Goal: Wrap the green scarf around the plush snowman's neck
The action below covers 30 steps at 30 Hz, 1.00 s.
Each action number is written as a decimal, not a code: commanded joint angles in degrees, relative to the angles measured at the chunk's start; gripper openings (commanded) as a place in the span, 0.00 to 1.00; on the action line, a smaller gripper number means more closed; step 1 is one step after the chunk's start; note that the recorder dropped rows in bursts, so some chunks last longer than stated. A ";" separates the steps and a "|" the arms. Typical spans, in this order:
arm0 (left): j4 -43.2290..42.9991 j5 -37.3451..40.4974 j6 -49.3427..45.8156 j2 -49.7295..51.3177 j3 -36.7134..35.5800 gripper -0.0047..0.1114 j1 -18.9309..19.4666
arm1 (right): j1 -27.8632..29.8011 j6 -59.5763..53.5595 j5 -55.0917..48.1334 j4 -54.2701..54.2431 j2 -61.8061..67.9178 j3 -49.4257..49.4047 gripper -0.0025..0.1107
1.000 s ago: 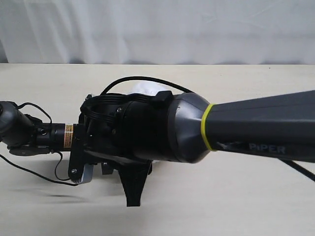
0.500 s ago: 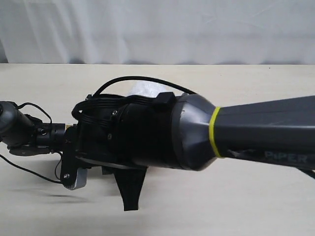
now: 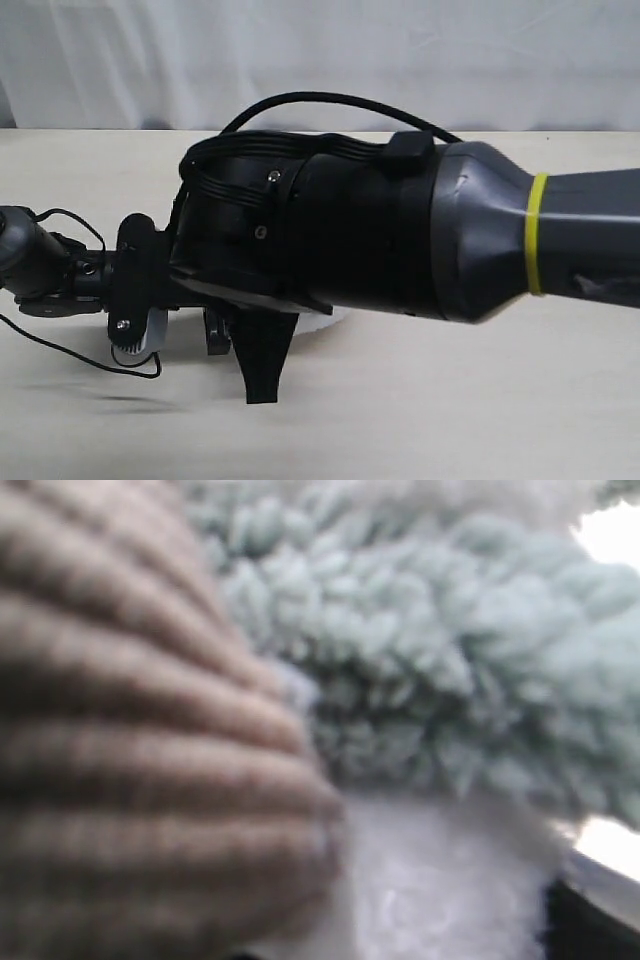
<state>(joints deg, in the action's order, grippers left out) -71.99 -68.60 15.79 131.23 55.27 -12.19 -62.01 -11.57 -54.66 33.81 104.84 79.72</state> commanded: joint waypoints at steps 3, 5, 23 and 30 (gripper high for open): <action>0.83 -1.36 0.39 -0.19 0.25 0.04 -0.20 | 0.17 3.02 9.92 0.08 -0.54 -0.01 0.06; 0.83 -1.36 0.39 -0.19 0.25 0.04 -0.20 | 0.72 4.92 13.50 -0.43 -0.39 -0.01 0.06; 0.83 -1.36 0.39 -0.19 0.25 0.04 -0.20 | 5.27 5.05 12.74 -2.81 5.29 -0.01 0.11; 0.83 -1.36 0.39 -0.19 0.25 0.04 -0.20 | 5.27 4.93 14.96 -1.04 5.29 -0.01 0.40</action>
<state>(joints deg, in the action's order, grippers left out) -71.99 -68.70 15.79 131.23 55.27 -12.19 -57.10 -6.61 -40.80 31.40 110.26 79.72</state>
